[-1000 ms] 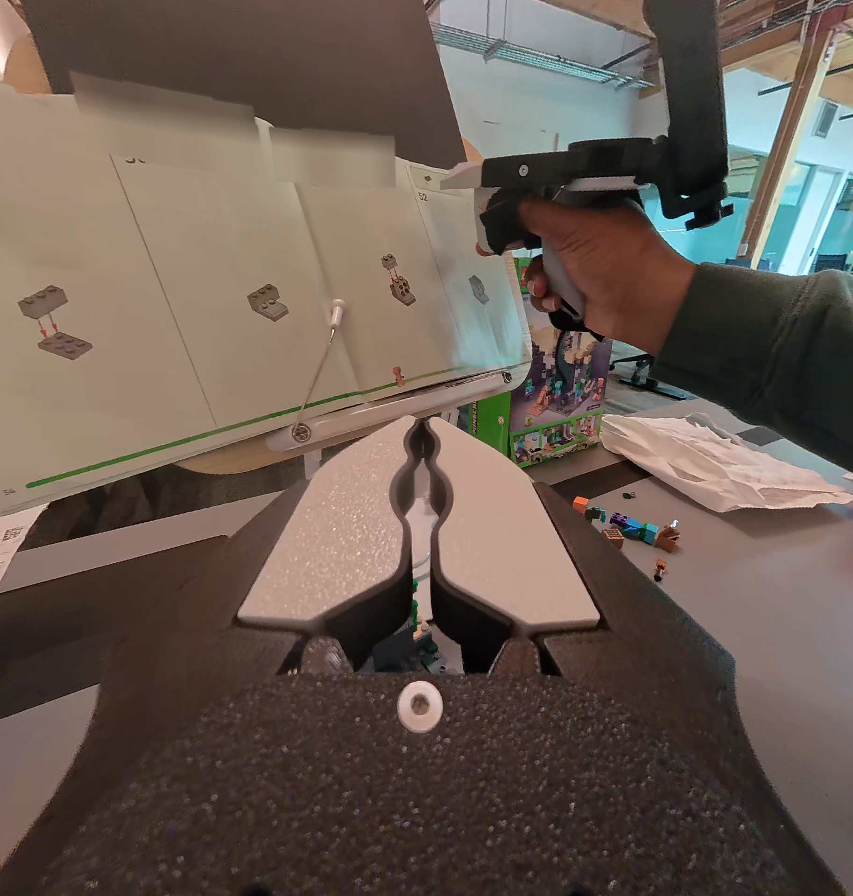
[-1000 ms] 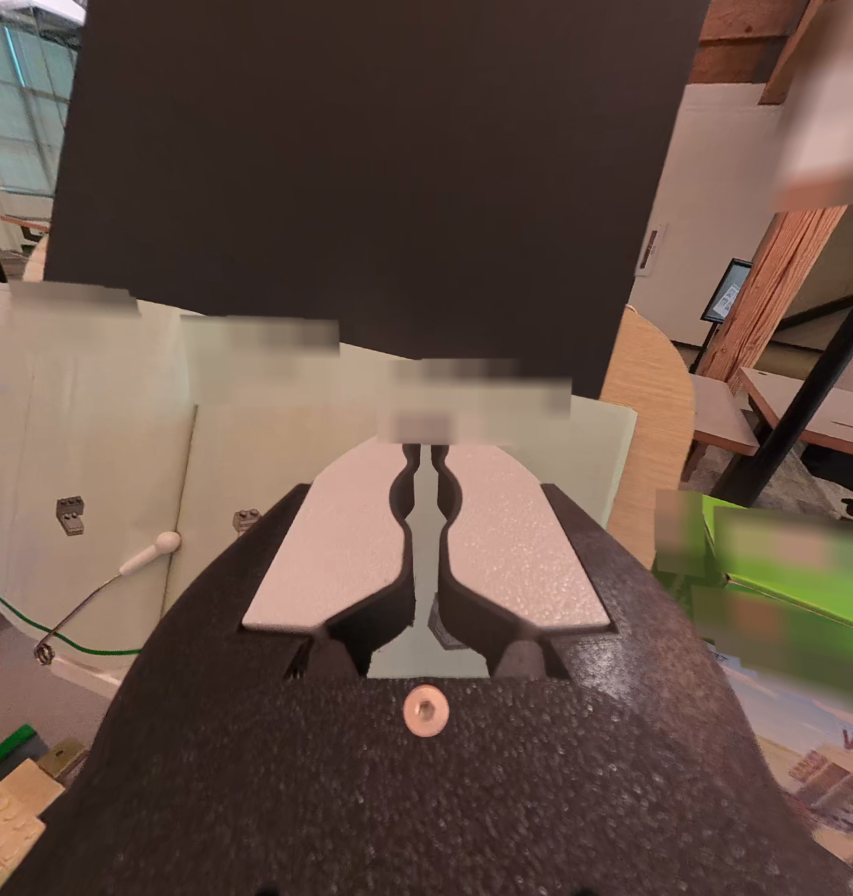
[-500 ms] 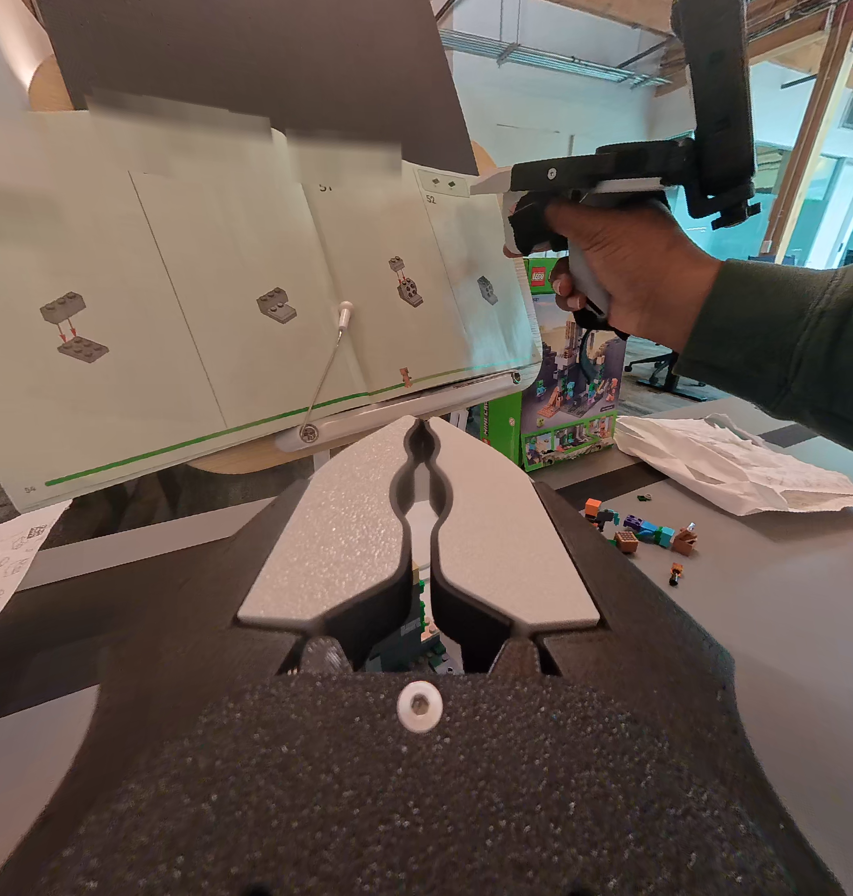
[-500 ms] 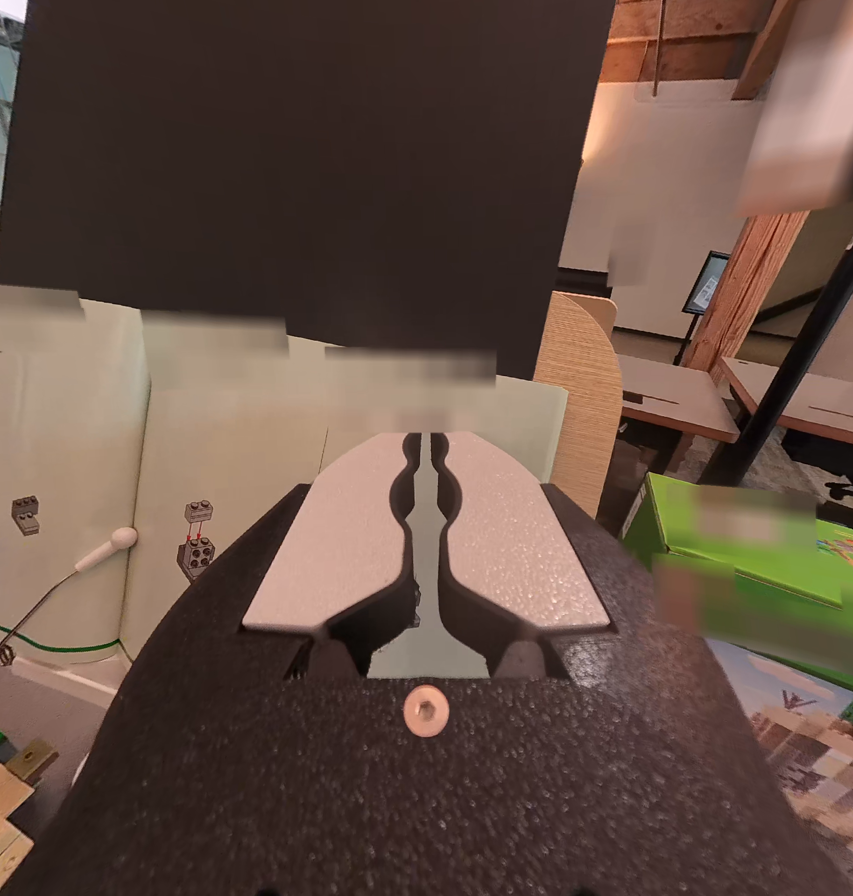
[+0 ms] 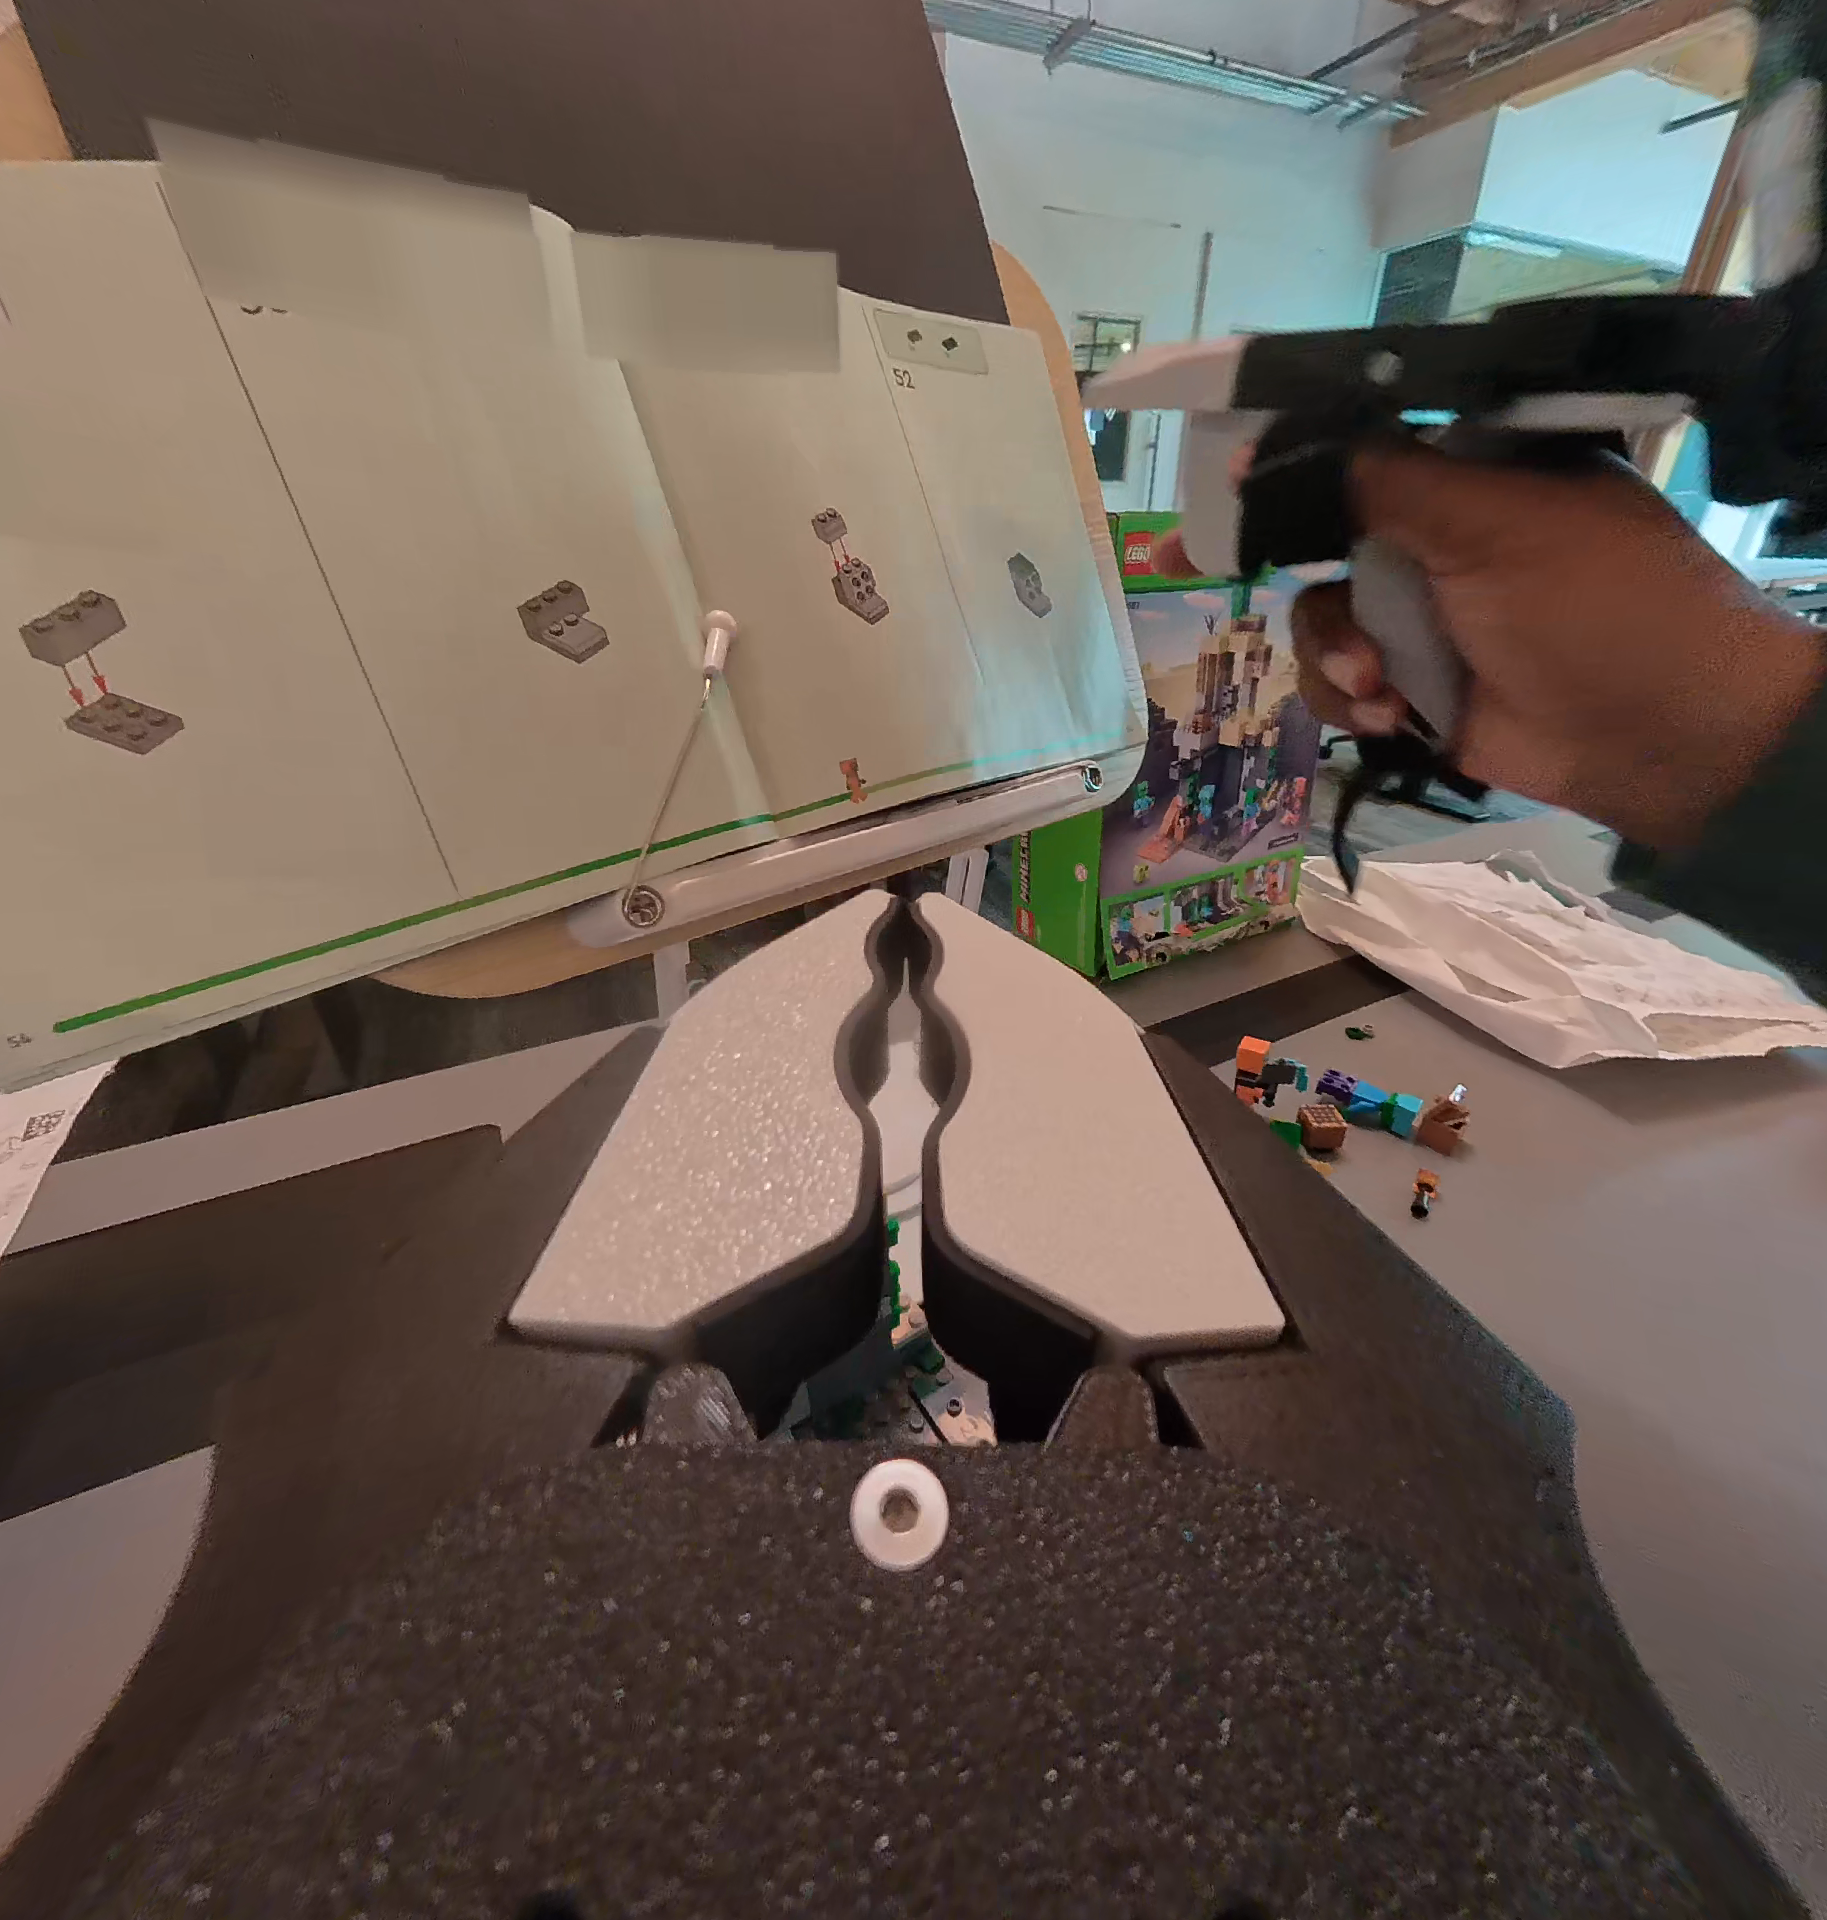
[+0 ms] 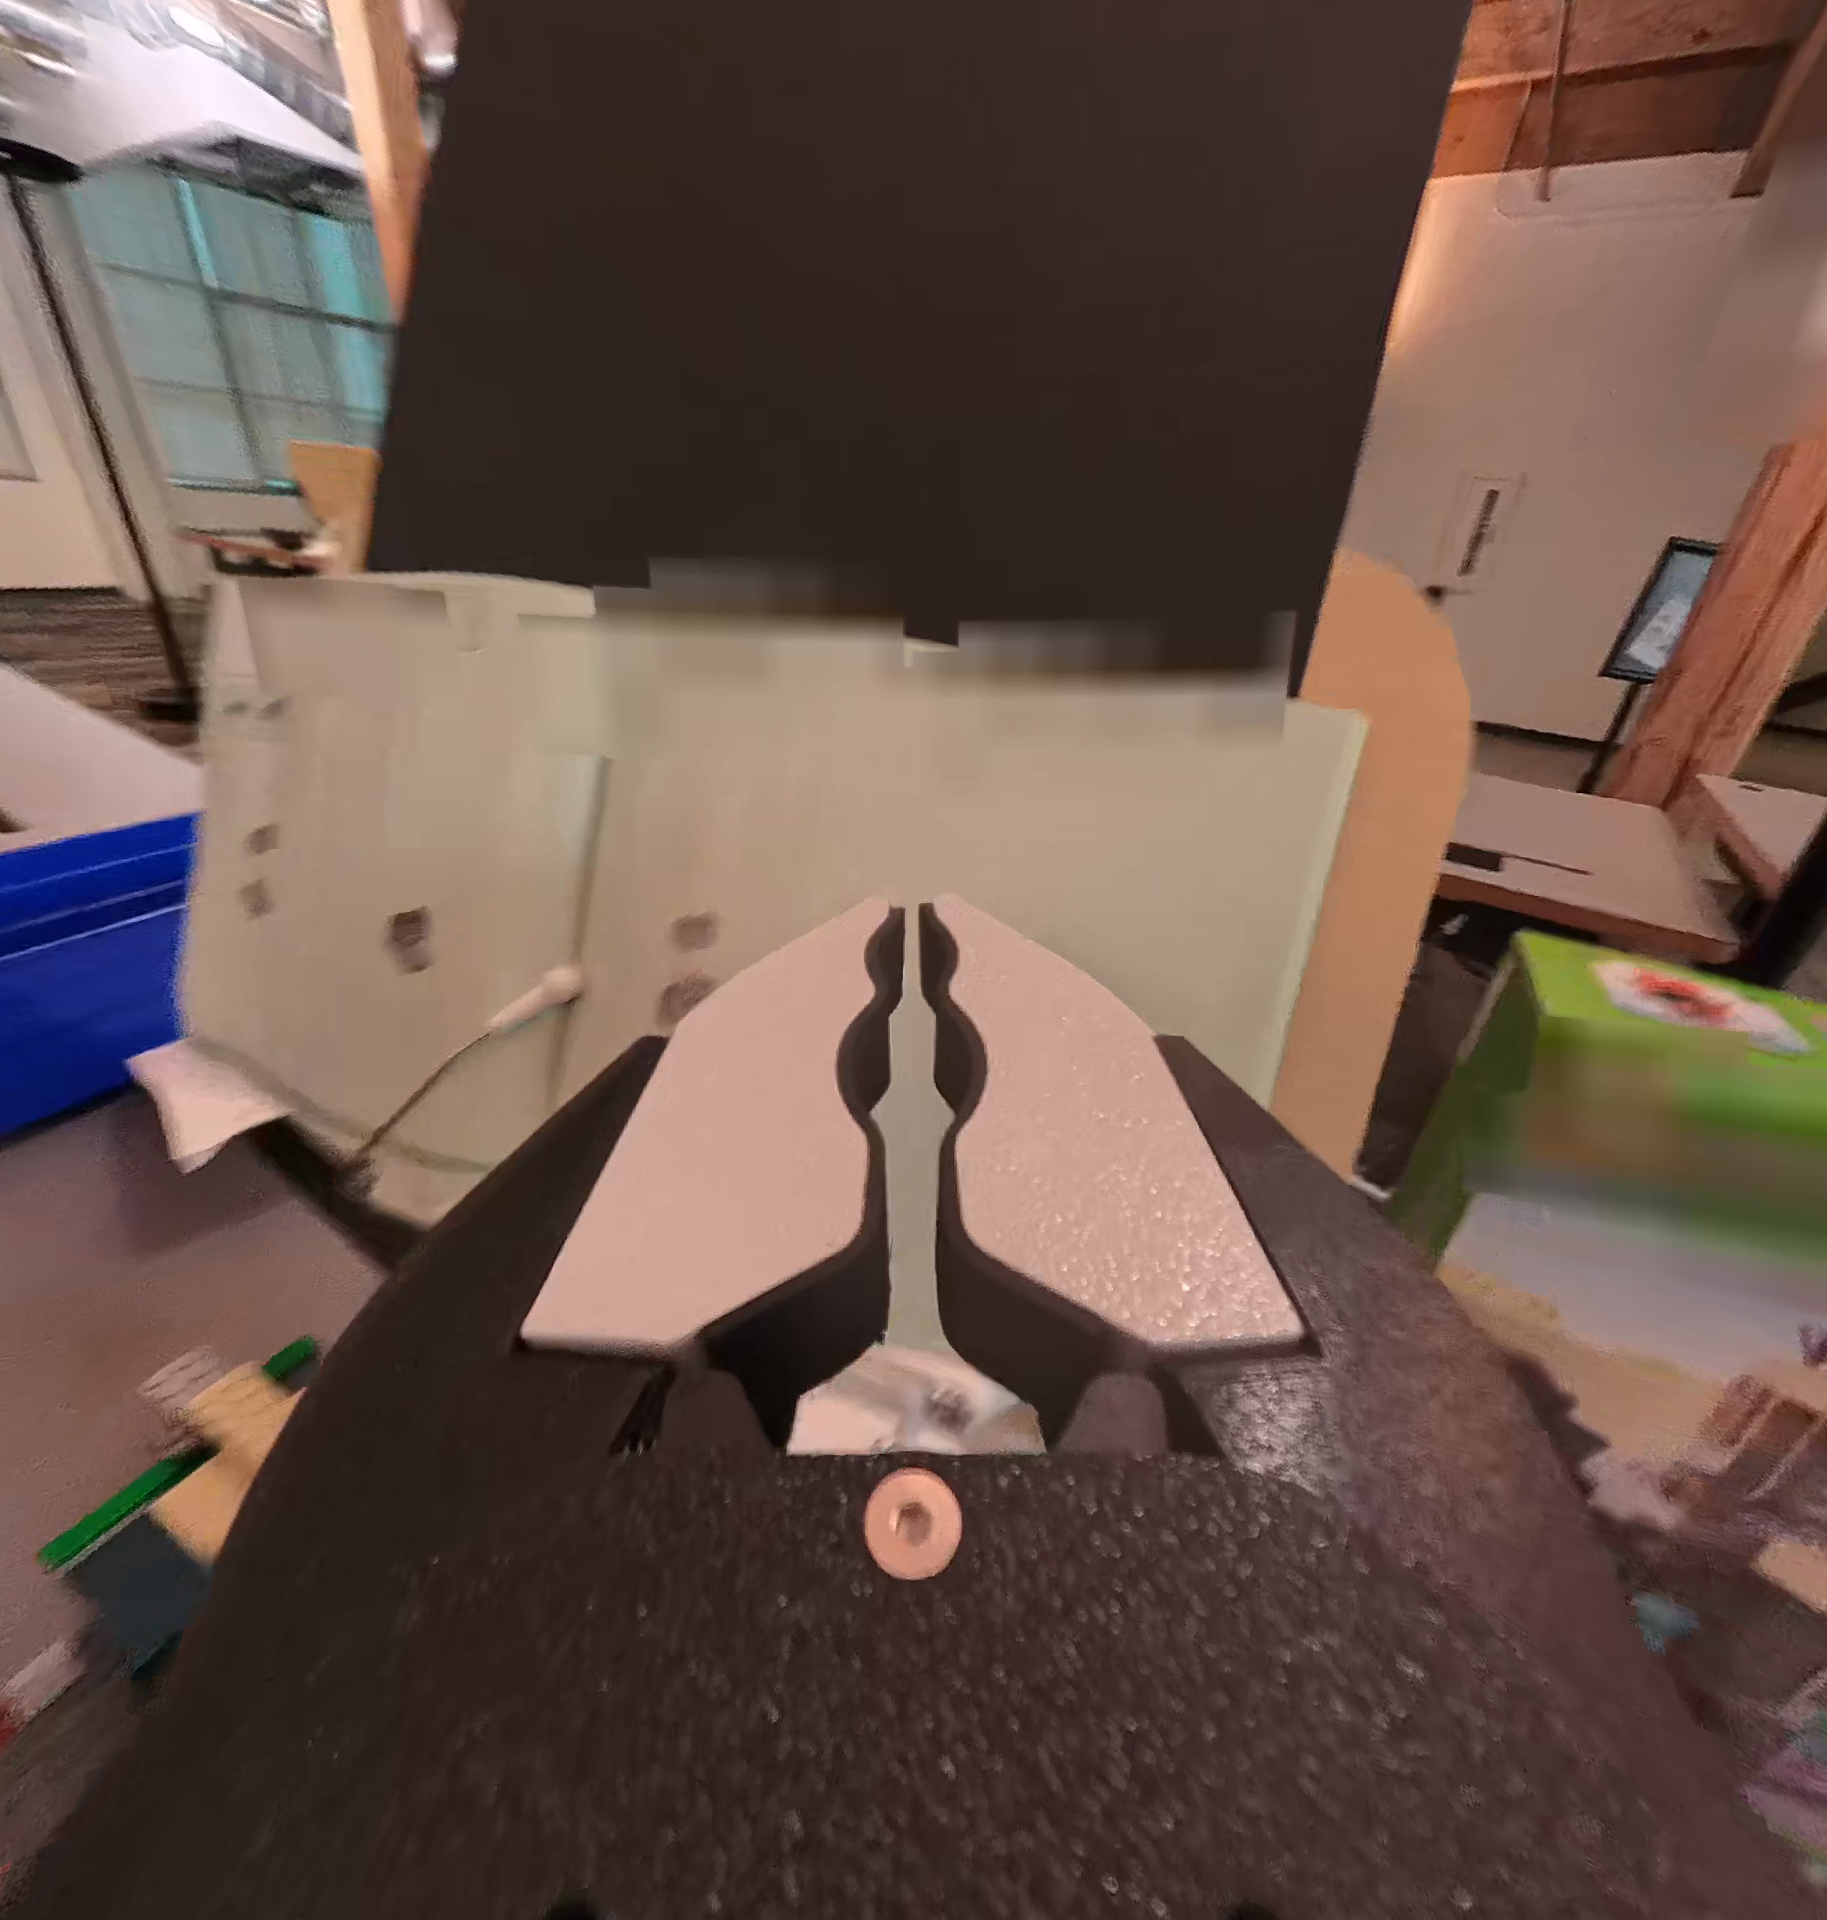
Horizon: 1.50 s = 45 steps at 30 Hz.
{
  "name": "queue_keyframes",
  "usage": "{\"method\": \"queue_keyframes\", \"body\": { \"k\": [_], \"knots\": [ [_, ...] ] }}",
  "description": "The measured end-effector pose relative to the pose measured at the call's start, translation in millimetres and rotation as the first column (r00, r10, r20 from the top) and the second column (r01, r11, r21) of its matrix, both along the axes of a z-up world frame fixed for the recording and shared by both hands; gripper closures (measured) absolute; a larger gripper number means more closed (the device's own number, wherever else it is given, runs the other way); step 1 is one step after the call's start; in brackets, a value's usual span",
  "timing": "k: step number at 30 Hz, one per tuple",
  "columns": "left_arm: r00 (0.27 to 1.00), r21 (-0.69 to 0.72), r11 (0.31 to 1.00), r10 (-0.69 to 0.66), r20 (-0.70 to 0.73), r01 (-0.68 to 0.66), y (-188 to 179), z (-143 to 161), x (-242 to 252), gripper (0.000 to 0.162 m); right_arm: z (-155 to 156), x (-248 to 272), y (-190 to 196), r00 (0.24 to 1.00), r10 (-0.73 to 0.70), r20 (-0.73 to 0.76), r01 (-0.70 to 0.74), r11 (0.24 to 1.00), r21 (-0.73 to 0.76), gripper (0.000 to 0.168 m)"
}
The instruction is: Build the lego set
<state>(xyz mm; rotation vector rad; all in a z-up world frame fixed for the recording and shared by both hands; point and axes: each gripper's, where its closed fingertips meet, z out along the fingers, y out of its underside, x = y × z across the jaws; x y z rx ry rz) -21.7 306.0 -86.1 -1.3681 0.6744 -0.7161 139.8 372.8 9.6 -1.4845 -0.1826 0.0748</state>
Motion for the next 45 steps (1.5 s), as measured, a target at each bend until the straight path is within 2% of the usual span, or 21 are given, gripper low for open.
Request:
{"method": "queue_keyframes", "body": {
  "k": [3,7,12,18,22,24,26,29,31,34,36,38,45],
  "knots": [
    [1.0,-0.021,1.0,-0.004,0.009,0.004,1,5,-4,0.162,-21,-28,-43,0.998,0.06,-0.014,-0.06,0.998,-0.002,0.168],
    [1.0,-0.03,0.999,-0.022,0.007,0.022,-3,10,-5,0.162,-68,-54,-100,0.994,0.087,-0.065,-0.091,0.994,-0.058,0.168],
    [0.998,-0.026,0.998,-0.06,-0.005,0.06,-11,14,0,0.162,-120,-56,-154,0.991,0.068,-0.115,-0.08,0.992,-0.103,0.166],
    [0.991,-0.03,0.995,-0.096,-0.091,0.094,-16,5,5,0.162,-138,-36,-167,0.989,0.036,-0.141,-0.047,0.996,-0.075,0.167],
    [0.983,0.01,0.998,-0.067,-0.173,0.069,-14,24,-18,0.162,-146,-43,-167,0.992,0.054,-0.115,-0.064,0.994,-0.087,0.167],
    [0.965,0.006,0.999,-0.045,-0.259,0.048,-12,31,-38,0.162,-150,-47,-166,0.993,0.067,-0.096,-0.077,0.992,-0.103,0.167],
    [0.903,-0.033,0.998,-0.056,-0.426,0.046,-7,28,-61,0.156,-153,-49,-165,0.993,0.081,-0.088,-0.091,0.989,-0.118,0.168],
    [0.688,-0.211,0.975,-0.199,-0.698,0.068,-3,-4,-102,0.149,-153,-51,-166,0.988,0.112,-0.107,-0.126,0.984,-0.129,0.168],
    [0.529,-0.361,0.931,-0.332,-0.781,0.051,-1,-41,-132,0.148,-152,-52,-166,0.985,0.124,-0.121,-0.14,0.982,-0.129,0.168],
    [0.318,-0.586,0.807,-0.539,-0.78,-0.071,-6,-116,-179,0.137,-151,-55,-166,0.979,0.144,-0.147,-0.163,0.978,-0.129,0.168],
    [0.247,-0.674,0.725,-0.633,-0.734,-0.144,-11,-150,-199,0.135,-152,-58,-167,0.976,0.155,-0.151,-0.176,0.975,-0.134,0.168],
    [0.172,-0.651,0.731,-0.628,-0.759,-0.203,-1,-170,-213,0.135,-153,-61,-167,0.98,0.158,-0.124,-0.174,0.975,-0.138,0.168],
    [0.129,-0.643,0.731,-0.632,-0.764,-0.229,16,-194,-212,0.132,-155,-60,-167,0.98,0.163,-0.111,-0.178,0.973,-0.145,0.168]
  ]
}}
